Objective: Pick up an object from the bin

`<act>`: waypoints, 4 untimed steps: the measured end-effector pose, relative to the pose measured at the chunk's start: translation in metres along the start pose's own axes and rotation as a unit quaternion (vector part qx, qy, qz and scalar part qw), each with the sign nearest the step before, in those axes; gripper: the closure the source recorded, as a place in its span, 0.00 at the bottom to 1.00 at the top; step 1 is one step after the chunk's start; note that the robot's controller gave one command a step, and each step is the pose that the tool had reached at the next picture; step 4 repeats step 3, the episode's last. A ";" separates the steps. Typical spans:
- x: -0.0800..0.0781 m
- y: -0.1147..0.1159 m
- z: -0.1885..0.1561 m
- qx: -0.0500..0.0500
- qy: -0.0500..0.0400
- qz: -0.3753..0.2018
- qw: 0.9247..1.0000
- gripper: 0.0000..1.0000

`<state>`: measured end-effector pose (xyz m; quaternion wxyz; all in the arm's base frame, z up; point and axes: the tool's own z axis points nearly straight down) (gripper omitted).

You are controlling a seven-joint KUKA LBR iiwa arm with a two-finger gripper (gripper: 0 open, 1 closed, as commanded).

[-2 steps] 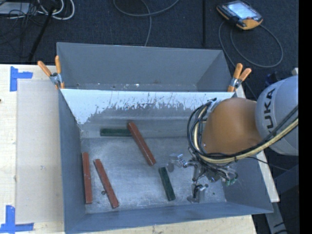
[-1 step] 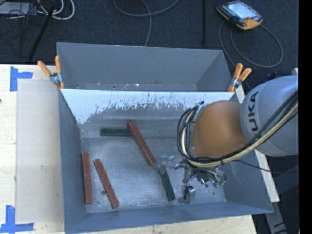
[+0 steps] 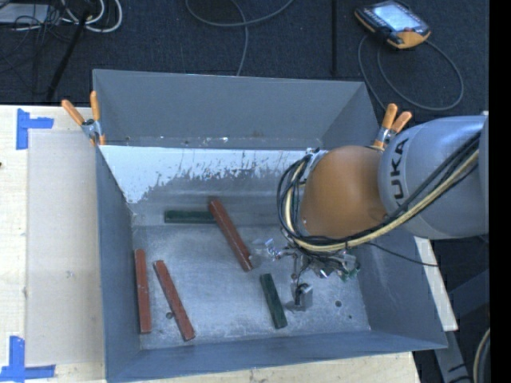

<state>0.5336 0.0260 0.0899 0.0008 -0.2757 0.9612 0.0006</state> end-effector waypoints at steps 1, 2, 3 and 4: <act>0.056 0.010 0.020 -0.001 0.001 -0.178 0.984 1.00; 0.056 0.010 0.020 -0.001 0.001 -0.178 0.984 1.00; 0.071 0.004 -0.115 -0.001 0.001 -0.211 0.978 1.00; 0.071 0.004 -0.115 -0.001 0.001 -0.211 0.978 1.00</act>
Offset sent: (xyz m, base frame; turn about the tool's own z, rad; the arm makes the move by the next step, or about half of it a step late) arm 0.0000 0.0000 0.0000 0.0000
